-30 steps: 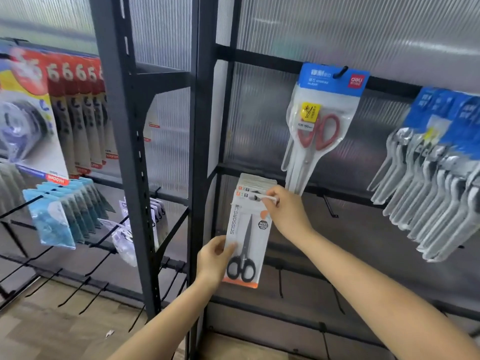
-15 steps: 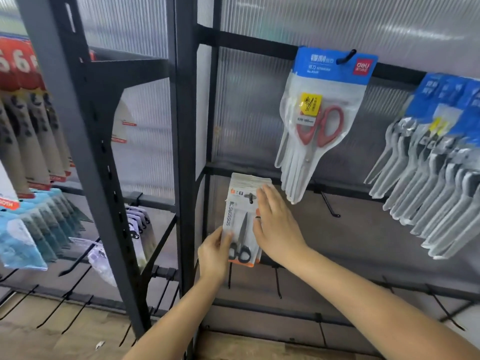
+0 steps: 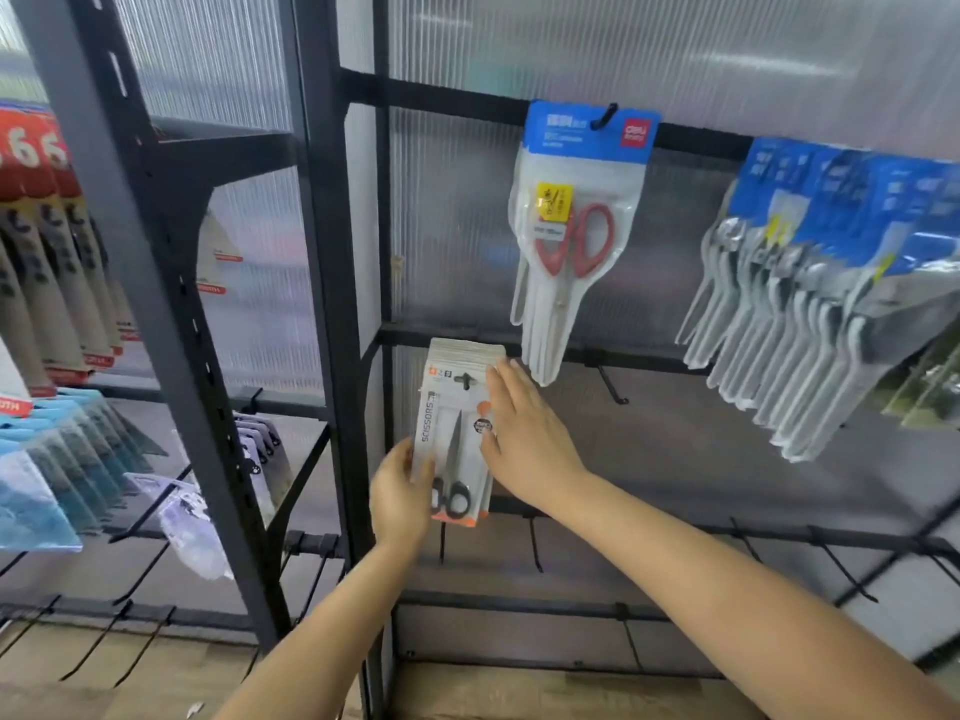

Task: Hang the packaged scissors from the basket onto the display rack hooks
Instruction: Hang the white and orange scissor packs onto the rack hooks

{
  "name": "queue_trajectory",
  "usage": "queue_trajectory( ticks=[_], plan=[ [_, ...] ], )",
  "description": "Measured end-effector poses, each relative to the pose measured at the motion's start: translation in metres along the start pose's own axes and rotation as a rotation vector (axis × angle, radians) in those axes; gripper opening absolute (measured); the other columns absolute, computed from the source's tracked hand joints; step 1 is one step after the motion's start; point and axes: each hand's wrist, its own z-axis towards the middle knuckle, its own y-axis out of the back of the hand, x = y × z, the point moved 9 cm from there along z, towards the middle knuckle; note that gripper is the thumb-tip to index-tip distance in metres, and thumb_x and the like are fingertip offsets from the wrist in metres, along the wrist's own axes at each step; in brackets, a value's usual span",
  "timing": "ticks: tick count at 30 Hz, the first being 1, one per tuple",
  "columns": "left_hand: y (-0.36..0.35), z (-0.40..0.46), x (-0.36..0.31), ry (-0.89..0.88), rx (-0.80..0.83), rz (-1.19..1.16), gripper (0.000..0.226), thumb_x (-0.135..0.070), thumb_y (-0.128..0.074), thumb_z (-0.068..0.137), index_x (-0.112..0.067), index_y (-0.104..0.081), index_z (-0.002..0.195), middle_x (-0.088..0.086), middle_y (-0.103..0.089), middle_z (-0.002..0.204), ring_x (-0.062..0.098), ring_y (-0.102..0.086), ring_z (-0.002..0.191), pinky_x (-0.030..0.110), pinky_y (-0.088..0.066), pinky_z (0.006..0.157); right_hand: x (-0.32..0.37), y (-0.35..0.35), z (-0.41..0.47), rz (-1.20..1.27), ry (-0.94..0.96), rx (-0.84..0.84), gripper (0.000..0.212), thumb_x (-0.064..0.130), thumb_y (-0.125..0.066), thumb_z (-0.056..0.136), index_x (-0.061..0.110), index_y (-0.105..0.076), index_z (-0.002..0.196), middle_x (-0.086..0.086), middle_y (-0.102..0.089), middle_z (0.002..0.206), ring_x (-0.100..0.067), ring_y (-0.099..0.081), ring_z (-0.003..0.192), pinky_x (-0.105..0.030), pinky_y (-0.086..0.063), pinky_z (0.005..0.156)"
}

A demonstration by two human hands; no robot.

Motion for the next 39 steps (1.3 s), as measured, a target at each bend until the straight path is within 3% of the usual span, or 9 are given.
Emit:
queue_trajectory(
  ticks=[3, 8, 10, 14, 21, 24, 27, 33, 39],
  plan=[
    [0.015, -0.014, -0.019, -0.022, -0.032, 0.028, 0.037, -0.026, -0.051, 0.096, -0.01, -0.053, 0.129, 0.002, -0.059, 0.124, 0.014, -0.057, 0.104, 0.013, -0.038, 0.076, -0.002, 0.013, -0.019, -0.007, -0.007, -0.027, 0.066, 0.017, -0.041, 0.098, 0.008, -0.002, 0.15, -0.007, 0.004, 0.159, -0.019, 0.004, 0.146, -0.027, 0.001, 0.115],
    [0.023, -0.061, -0.084, -0.287, -0.041, 0.157, 0.026, -0.017, -0.05, 0.096, -0.007, -0.057, 0.119, -0.001, -0.059, 0.11, 0.009, -0.055, 0.097, 0.011, -0.033, 0.072, -0.011, 0.041, -0.068, -0.068, 0.038, -0.051, 0.058, 0.014, -0.037, 0.098, 0.008, -0.013, 0.15, -0.009, -0.01, 0.157, -0.022, -0.007, 0.145, -0.028, 0.001, 0.115],
    [0.013, -0.081, -0.103, -0.389, -0.023, 0.213, 0.023, -0.014, -0.051, 0.096, 0.0, -0.059, 0.113, 0.01, -0.061, 0.11, 0.022, -0.055, 0.103, 0.019, -0.031, 0.074, -0.023, 0.052, -0.096, -0.088, 0.021, -0.055, 0.056, 0.013, -0.037, 0.098, 0.008, -0.015, 0.15, -0.009, -0.014, 0.157, -0.022, -0.01, 0.145, -0.027, 0.002, 0.114],
    [-0.043, -0.13, -0.136, -0.554, 0.143, 0.336, 0.025, -0.021, -0.053, 0.095, 0.0, -0.061, 0.106, 0.013, -0.063, 0.104, 0.03, -0.057, 0.098, 0.032, -0.039, 0.076, -0.071, 0.077, -0.162, -0.087, -0.16, -0.068, 0.056, 0.02, -0.038, 0.099, 0.009, -0.016, 0.15, -0.009, -0.016, 0.156, -0.023, -0.014, 0.143, -0.031, -0.007, 0.116],
    [-0.186, -0.279, -0.188, -0.821, 0.556, 0.287, 0.024, -0.017, -0.057, 0.093, 0.002, -0.063, 0.108, 0.015, -0.064, 0.108, 0.032, -0.059, 0.1, 0.033, -0.045, 0.08, -0.183, 0.126, -0.33, -0.147, -0.563, -0.086, 0.052, 0.025, -0.042, 0.097, 0.007, -0.029, 0.144, -0.01, -0.034, 0.146, -0.025, -0.031, 0.136, -0.035, -0.027, 0.108],
    [-0.244, -0.354, -0.197, -0.837, 0.742, 0.248, 0.033, -0.019, -0.053, 0.096, 0.002, -0.057, 0.121, 0.017, -0.058, 0.124, 0.032, -0.052, 0.118, 0.035, -0.039, 0.095, -0.224, 0.146, -0.422, -0.151, -0.748, -0.104, 0.049, 0.021, -0.047, 0.094, 0.003, -0.038, 0.139, -0.015, -0.045, 0.138, -0.03, -0.042, 0.127, -0.036, -0.033, 0.102],
    [-0.293, -0.432, -0.198, -0.866, 0.934, 0.258, 0.044, -0.027, -0.046, 0.099, -0.003, -0.045, 0.135, 0.011, -0.045, 0.142, 0.025, -0.037, 0.134, 0.031, -0.03, 0.104, -0.255, 0.163, -0.516, -0.155, -0.951, -0.136, 0.049, 0.017, -0.047, 0.092, 0.003, -0.039, 0.138, -0.016, -0.044, 0.139, -0.03, -0.042, 0.127, -0.035, -0.033, 0.103],
    [-0.361, -0.547, -0.173, -0.917, 1.234, 0.306, 0.046, -0.027, -0.047, 0.098, -0.004, -0.042, 0.137, 0.012, -0.043, 0.143, 0.026, -0.038, 0.132, 0.03, -0.028, 0.105, -0.283, 0.162, -0.669, -0.074, -1.318, -0.165, 0.046, 0.02, -0.045, 0.096, 0.004, -0.037, 0.138, -0.015, -0.046, 0.134, -0.03, -0.044, 0.121, -0.037, -0.037, 0.096],
    [-0.422, -0.602, -0.127, -0.92, 1.425, 0.393, 0.04, -0.027, -0.045, 0.099, -0.006, -0.047, 0.133, 0.009, -0.049, 0.136, 0.024, -0.041, 0.127, 0.029, -0.03, 0.1, -0.303, 0.114, -0.746, 0.016, -1.569, -0.195, 0.04, 0.017, -0.044, 0.096, 0.003, -0.044, 0.133, -0.015, -0.048, 0.133, -0.033, -0.046, 0.121, -0.038, -0.039, 0.096]
  ],
)
